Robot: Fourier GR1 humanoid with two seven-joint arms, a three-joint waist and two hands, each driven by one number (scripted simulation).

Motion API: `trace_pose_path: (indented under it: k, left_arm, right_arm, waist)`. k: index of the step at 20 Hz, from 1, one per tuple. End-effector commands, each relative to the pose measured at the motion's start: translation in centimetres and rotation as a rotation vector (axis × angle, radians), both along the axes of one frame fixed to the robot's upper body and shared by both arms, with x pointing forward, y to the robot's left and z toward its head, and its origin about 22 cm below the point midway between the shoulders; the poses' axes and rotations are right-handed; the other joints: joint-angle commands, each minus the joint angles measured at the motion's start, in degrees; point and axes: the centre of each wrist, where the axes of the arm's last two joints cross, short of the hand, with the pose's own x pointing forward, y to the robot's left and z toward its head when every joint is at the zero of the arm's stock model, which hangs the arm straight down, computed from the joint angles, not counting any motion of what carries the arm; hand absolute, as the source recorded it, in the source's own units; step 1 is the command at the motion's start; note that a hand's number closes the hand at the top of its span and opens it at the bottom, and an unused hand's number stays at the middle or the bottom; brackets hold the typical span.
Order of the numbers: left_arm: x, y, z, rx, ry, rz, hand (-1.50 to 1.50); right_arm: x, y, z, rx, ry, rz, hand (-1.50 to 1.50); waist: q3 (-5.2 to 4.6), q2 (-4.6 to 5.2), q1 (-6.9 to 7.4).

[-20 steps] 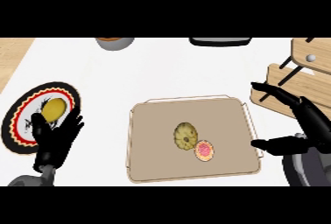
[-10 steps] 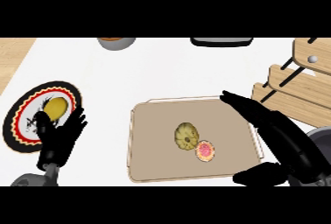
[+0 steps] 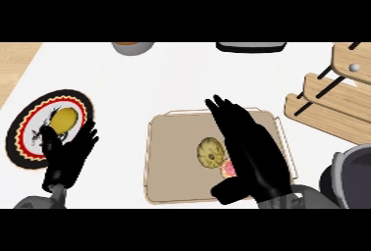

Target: Pick the squash from the tray and place it in the tiered shelf

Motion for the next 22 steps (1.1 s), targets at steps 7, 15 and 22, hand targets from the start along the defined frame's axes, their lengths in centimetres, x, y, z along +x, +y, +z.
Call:
trace_pose_path:
  k: [7,15,22]
  left_arm:
    - [-0.7,1.8,-0.5,0.0,0.013,0.009,0.0]
    - [1.0,1.9,-0.7,-0.019,0.013,0.013,0.0]
    - [0.8,1.5,0.3,0.009,0.006,-0.002,0.0]
  right_arm:
    - [-0.8,6.7,-2.8,-0.168,0.081,-0.066,-1.5]
    - [1.0,5.6,-5.5,-0.216,0.075,-0.154,-1.5]
    - [0.6,5.8,-7.4,-0.253,0.069,-0.169,-1.5]
  waist:
    - [0.07,-0.01,-0.26]
    - [0.08,0.09,-0.55]
    - [0.09,0.07,-0.54]
